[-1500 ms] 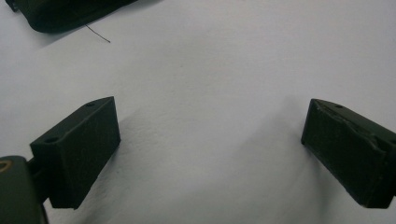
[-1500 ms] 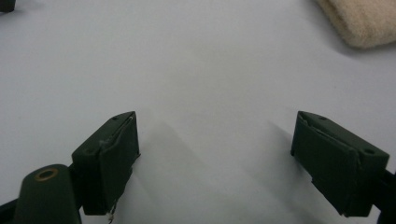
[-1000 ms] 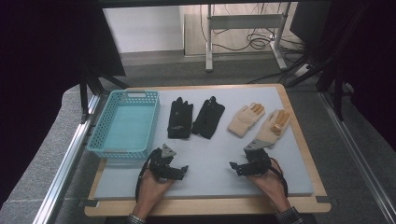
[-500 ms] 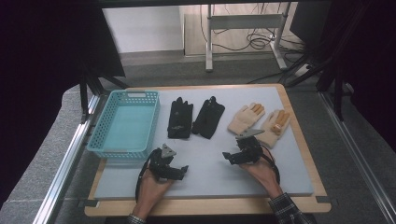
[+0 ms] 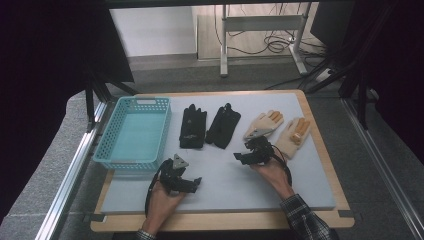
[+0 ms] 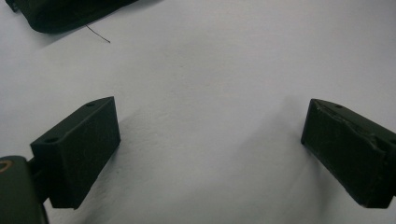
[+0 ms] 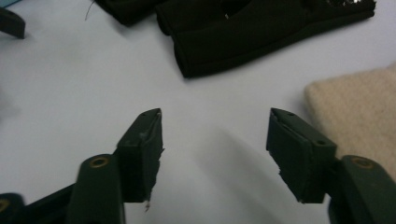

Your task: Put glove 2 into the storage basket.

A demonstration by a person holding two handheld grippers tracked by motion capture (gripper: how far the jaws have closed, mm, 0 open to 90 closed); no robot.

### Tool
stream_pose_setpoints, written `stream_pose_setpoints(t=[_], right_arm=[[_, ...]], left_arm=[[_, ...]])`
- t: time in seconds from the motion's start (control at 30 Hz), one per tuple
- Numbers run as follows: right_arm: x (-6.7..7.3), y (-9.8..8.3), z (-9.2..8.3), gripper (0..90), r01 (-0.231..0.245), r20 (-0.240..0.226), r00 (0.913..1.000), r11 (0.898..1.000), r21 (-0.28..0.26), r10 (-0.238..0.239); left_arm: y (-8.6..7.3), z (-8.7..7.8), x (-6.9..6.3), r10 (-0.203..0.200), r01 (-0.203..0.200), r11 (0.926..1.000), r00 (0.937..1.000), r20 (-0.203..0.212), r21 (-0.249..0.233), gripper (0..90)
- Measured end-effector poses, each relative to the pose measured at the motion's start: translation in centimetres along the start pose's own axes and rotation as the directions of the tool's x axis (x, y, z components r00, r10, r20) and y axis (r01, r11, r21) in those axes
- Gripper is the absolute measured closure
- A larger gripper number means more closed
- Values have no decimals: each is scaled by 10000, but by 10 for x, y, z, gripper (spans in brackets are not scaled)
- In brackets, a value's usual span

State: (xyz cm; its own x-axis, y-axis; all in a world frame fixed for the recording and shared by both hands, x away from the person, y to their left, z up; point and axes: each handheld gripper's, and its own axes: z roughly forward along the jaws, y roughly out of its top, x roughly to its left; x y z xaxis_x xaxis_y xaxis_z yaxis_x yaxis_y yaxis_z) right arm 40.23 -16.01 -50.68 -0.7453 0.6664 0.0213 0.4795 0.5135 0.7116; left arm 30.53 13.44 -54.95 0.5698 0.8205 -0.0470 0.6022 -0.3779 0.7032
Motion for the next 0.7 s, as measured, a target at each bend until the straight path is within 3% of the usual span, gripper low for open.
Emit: stream_pose_setpoints(t=[0.3, 0.7], right_arm=[[-11, 20, 13, 457, 20, 230, 9997, 9999, -136, -17], [-19, 47, 39, 381, -123, 341, 9993, 9997, -209, 130]], left_arm=[[0, 0, 0, -1, 1, 10000, 10000, 8, 6, 46], [0, 0, 0, 11, -11, 10000, 10000, 7, 15, 46]])
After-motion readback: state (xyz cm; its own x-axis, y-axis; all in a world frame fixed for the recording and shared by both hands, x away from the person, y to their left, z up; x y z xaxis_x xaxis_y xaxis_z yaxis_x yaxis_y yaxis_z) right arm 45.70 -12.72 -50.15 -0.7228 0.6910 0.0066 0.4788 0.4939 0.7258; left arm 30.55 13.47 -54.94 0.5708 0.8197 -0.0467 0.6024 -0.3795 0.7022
